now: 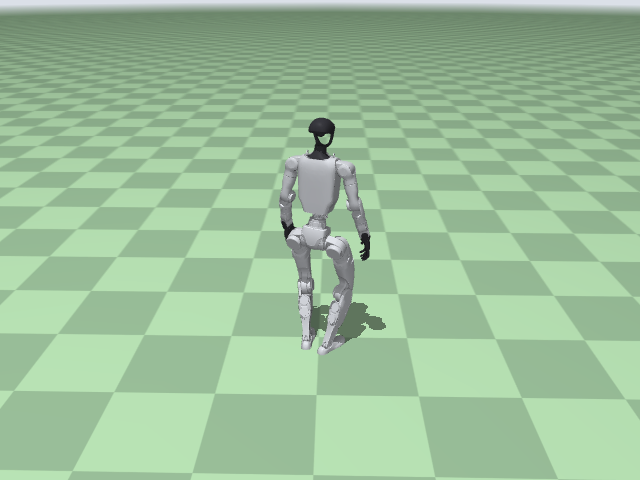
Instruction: Walk
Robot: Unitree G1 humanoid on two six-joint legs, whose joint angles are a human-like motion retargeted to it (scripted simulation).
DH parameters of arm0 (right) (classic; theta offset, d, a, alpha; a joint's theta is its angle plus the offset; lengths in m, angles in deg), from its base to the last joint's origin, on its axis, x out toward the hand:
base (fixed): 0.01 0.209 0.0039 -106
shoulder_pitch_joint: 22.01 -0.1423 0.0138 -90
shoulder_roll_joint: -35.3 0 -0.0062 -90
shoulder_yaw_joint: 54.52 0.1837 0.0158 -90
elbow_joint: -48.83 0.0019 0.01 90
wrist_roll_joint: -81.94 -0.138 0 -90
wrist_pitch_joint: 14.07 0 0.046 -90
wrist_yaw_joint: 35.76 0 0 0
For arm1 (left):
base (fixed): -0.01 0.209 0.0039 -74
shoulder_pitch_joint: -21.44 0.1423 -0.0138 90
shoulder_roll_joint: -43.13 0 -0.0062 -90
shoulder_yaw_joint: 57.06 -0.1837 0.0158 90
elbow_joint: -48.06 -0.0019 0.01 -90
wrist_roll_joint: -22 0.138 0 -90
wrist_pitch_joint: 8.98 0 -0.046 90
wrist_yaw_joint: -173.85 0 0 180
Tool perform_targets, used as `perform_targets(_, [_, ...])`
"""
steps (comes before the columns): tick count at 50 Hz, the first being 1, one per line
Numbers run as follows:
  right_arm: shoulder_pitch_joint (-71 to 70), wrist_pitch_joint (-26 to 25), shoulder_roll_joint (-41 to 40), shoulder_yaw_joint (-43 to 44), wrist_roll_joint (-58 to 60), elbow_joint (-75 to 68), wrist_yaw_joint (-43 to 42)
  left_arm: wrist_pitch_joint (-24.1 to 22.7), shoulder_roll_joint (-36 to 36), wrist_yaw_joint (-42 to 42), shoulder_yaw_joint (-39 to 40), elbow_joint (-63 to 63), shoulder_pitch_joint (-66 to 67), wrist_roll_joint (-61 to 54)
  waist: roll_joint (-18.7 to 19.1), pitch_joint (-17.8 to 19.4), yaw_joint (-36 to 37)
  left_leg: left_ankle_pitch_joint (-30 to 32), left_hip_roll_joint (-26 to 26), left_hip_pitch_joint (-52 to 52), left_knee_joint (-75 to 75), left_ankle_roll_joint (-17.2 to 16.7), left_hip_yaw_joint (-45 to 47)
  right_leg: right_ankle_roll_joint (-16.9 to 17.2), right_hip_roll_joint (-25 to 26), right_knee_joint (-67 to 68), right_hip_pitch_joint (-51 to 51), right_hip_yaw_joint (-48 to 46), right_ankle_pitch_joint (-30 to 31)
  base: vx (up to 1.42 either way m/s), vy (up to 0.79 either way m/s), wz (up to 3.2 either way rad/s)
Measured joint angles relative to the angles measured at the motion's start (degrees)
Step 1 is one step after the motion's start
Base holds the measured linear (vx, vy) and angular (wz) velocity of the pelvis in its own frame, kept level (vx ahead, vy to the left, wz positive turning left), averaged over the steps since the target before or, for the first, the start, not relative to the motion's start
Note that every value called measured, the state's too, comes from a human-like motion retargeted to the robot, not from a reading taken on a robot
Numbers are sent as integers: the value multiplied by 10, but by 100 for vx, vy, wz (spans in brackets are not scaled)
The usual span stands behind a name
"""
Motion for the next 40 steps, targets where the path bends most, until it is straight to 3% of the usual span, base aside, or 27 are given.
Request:
perform_targets(7, [-6, 6, -5, 1, -6, 7, -5, -2, 0, -8, 10, -19, -12, 8, -7, -25, -17, -12, -27, -35, 10, 4, -13, -2, -36, 75, -54, 3, -25, 1, 8, 44])
perform_targets(13, [-4, 5, -11, -4, -3, 16, -2, 3, -1, -16, 9, -25, -20, 18, -22, -26, -38, -5, -68, -26, -8, 7, -36, -11, -64, 145, -84, 41, -64, 2, 6, 72])
perform_targets(16, [-10, 3, -14, -7, 0, 16, 4, 8, -4, -18, 11, -29, -33, 25, -42, -20, -50, 32, -109, 17, -88, 9, -55, -9, -76, 154, -91, 71, -70, 5, 2, 88])
perform_targets(23, [-7, -5, -22, -13, 11, 10, 14, 11, -12, -24, 9, -27, -42, 32, -58, -17, -52, 48, -134, 39, -107, 5, -99, -2, -52, 125, -81, 121, -58, 3, -2, 72])
perform_targets(25, [-20, -8, -24, -12, 14, 5, 20, 12, -19, -22, 12, -29, -54, 32, -49, -16, -42, 63, -123, 64, -151, 2, -116, -8, -27, 79, -56, 116, -43, 7, -5, 37])
perform_targets(30, [-17, -11, -27, -13, 17, 1, 22, 10, -17, -25, 12, -29, -45, 30, -64, -14, -32, 52, -131, 54, -111, -1, -127, -10, -41, 87, -42, 109, -53, 0, -5, 47])
perform_targets(40, [-16, -11, -33, -7, 13, -5, 18, 8, -11, -21, 11, -31, -35, 26, -55, -9, -14, 35, -106, 38, -71, -11, -143, -16, -23, 48, -7, 70, -42, 1, -2, 32])
